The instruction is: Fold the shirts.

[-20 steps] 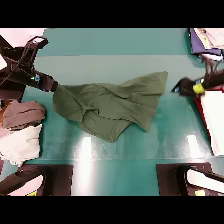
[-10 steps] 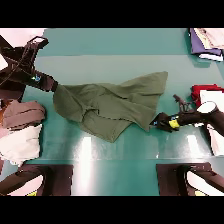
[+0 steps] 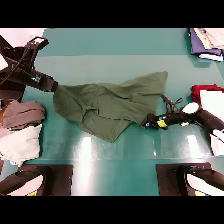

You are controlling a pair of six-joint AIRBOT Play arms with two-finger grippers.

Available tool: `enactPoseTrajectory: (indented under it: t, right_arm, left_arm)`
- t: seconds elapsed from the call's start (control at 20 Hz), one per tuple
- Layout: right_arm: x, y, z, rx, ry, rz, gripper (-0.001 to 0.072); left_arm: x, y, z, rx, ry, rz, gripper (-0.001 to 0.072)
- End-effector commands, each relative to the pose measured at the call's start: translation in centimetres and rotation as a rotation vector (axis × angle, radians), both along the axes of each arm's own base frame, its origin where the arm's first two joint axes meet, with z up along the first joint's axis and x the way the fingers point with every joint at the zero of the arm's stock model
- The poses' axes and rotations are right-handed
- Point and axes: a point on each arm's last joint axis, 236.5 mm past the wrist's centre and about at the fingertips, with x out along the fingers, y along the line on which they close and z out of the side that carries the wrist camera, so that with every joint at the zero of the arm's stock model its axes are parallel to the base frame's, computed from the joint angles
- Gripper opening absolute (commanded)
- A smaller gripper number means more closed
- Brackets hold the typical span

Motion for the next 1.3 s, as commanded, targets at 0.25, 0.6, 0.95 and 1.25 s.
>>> enactPoseTrajectory:
  t: [0.25, 0.6, 0.95, 1.25]
  right_arm:
    - [10.6, -5.0, 22.9, 0.019, -0.66, -0.165, 0.0018]
    - [7.1, -13.7, 49.8, -0.264, -1.284, -0.293, 0.0018]
    - [-0.4, -16.2, 58.1, -0.53, -1.433, -0.349, 0.0018]
    - [-1.2, -19.3, 57.1, -0.656, -1.325, -0.414, 0.0017]
  left_arm:
    - [2.4, 1.8, 13.3, 0.042, -0.317, 0.035, 0.0032]
    - [-5.8, 2.9, 37.6, -0.06, -0.958, 0.066, 0.0032]
    - [-18.2, 3.0, 45.4, -0.173, -1.252, 0.036, 0.0031]
    - [-19.1, 0.8, 46.0, -0.284, -1.268, -0.034, 0.0031]
